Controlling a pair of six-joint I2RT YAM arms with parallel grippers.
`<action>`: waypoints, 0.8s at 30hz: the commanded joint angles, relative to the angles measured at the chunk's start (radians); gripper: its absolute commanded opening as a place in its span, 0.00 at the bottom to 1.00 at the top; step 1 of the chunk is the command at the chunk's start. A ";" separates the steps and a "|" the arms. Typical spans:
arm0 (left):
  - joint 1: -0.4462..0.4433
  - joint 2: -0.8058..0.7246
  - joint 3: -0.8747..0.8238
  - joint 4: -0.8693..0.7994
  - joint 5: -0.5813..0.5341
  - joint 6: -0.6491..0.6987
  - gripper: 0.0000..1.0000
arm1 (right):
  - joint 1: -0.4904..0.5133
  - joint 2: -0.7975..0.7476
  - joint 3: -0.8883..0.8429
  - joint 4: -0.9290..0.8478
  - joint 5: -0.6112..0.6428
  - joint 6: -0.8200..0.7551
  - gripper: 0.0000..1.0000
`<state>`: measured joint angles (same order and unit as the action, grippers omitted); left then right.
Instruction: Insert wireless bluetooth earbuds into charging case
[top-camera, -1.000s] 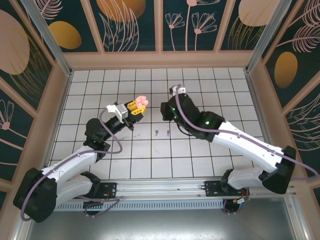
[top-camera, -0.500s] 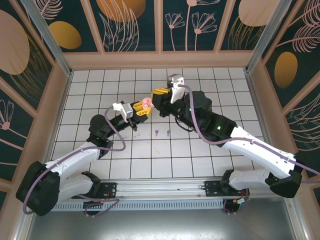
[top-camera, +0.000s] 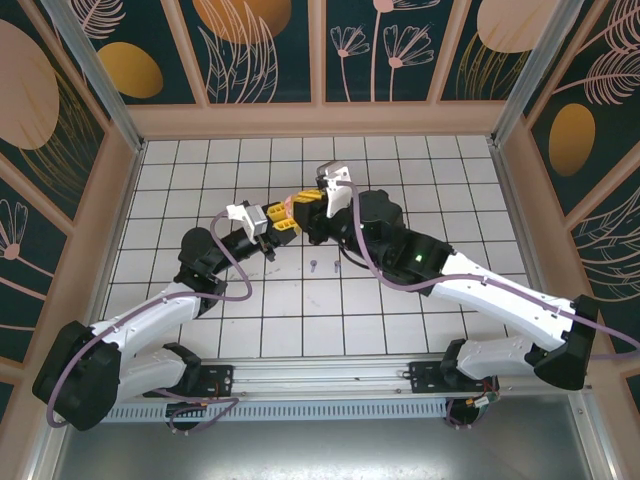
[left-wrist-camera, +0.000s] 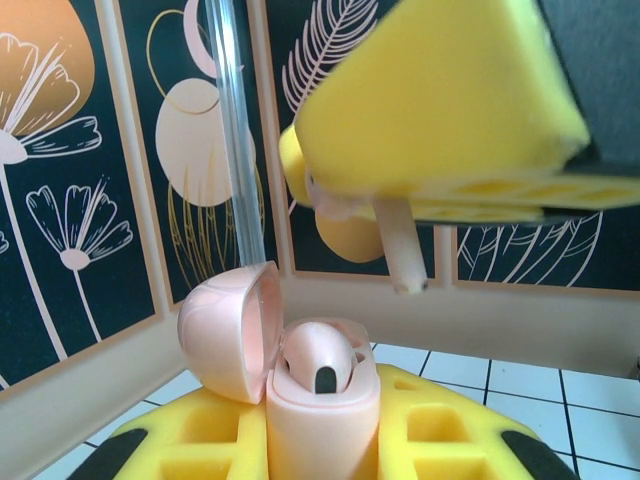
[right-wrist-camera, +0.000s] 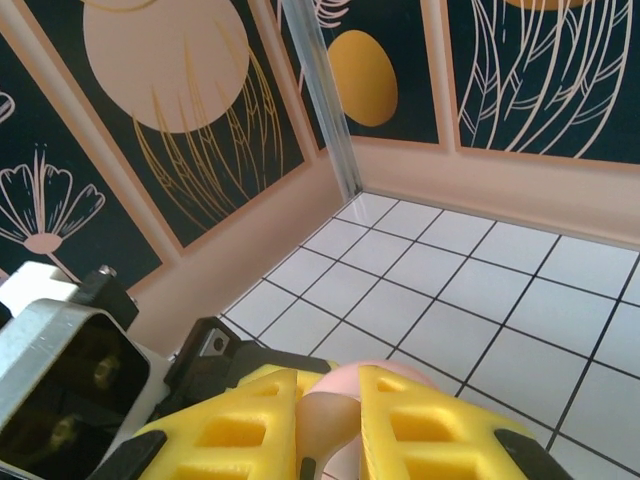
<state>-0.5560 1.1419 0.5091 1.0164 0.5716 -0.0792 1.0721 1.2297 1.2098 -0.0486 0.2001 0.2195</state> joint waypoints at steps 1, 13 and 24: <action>-0.004 0.001 0.033 0.008 0.014 0.016 0.00 | 0.010 -0.001 -0.018 0.039 0.014 0.020 0.18; -0.004 -0.008 0.031 0.004 0.020 0.010 0.00 | 0.002 -0.018 -0.049 0.045 0.081 0.026 0.18; -0.004 -0.005 0.031 0.001 0.018 0.007 0.00 | -0.001 -0.063 -0.023 0.082 0.044 0.030 0.18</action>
<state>-0.5556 1.1419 0.5167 1.0088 0.5720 -0.0792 1.0733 1.2098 1.1751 -0.0338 0.2527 0.2310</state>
